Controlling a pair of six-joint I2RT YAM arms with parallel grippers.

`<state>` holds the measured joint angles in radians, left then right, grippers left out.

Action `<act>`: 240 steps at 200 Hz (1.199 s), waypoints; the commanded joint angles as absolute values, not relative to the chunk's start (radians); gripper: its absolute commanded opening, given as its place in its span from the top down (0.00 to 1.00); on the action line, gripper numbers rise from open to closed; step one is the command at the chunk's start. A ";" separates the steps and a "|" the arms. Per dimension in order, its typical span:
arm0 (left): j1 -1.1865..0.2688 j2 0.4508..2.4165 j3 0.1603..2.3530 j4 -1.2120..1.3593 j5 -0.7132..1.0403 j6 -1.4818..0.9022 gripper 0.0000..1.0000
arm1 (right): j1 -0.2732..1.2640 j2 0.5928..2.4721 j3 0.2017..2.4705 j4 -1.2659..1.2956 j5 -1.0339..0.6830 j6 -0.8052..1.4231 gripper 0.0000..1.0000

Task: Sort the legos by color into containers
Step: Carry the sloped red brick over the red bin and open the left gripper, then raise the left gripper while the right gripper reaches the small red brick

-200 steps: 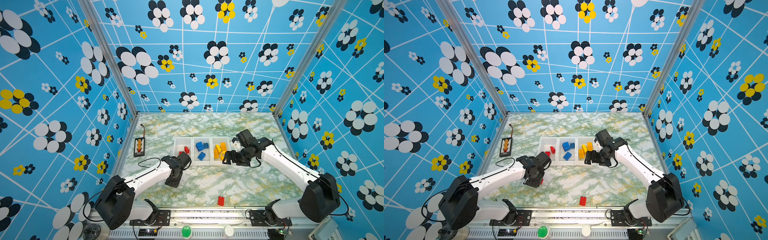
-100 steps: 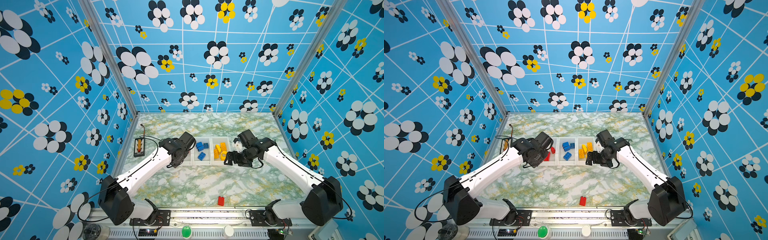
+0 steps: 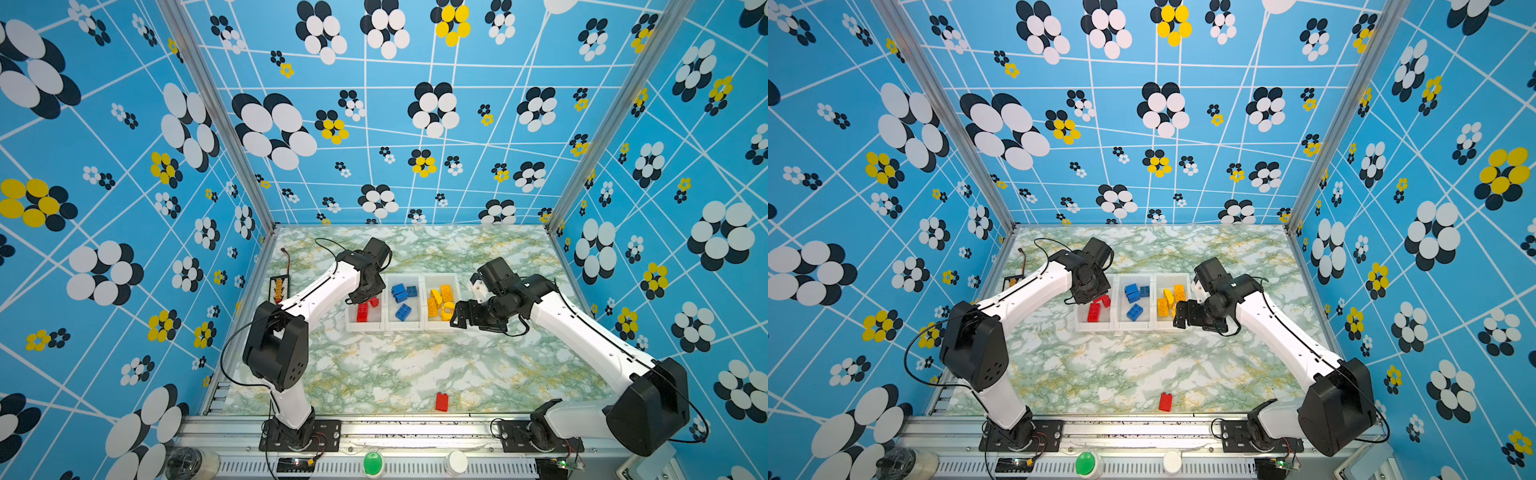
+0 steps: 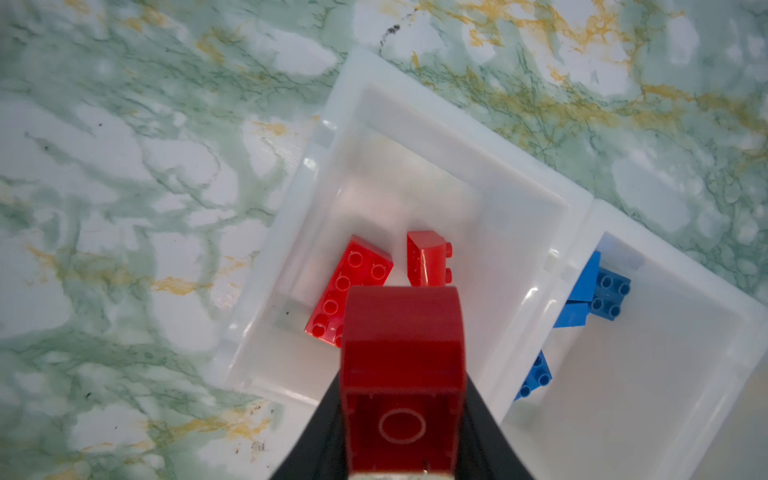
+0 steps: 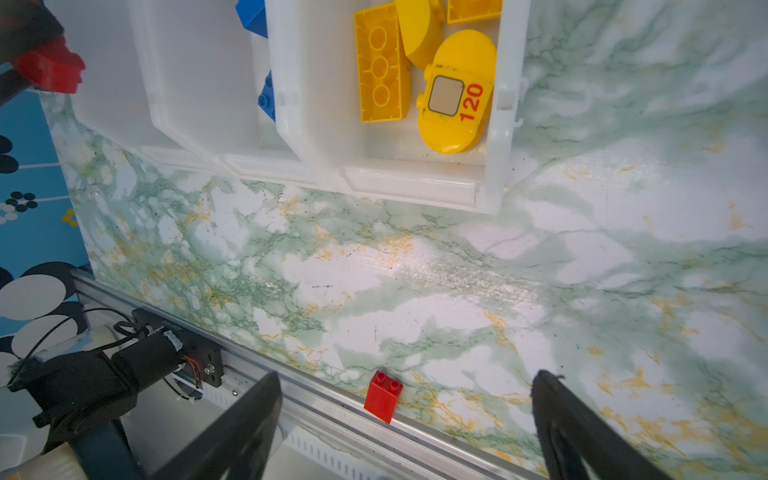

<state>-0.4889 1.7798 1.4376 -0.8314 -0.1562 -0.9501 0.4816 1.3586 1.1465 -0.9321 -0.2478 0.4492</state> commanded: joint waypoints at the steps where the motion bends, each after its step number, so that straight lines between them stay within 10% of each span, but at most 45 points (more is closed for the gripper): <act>1: -0.480 1.807 1.457 -0.812 -0.123 -0.877 0.69 | 0.476 1.320 1.177 -0.968 -0.219 0.469 0.05; 61: -0.465 1.841 1.447 -0.791 -0.142 -0.872 0.68 | 0.474 1.306 1.172 -0.965 -0.218 0.478 0.05; 124: -0.459 1.839 1.447 -0.799 -0.155 -0.870 0.32 | 0.477 1.315 1.172 -0.960 -0.227 0.474 0.05; 240: -0.466 1.686 1.367 -0.750 -0.144 -0.845 0.18 | 0.613 1.319 1.139 -0.935 -0.168 0.557 0.01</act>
<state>-0.4648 1.7454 1.4075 -0.7650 -0.1425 -0.8669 0.5655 1.3209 1.1530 -0.9348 -0.2081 0.5034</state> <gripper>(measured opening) 0.810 0.992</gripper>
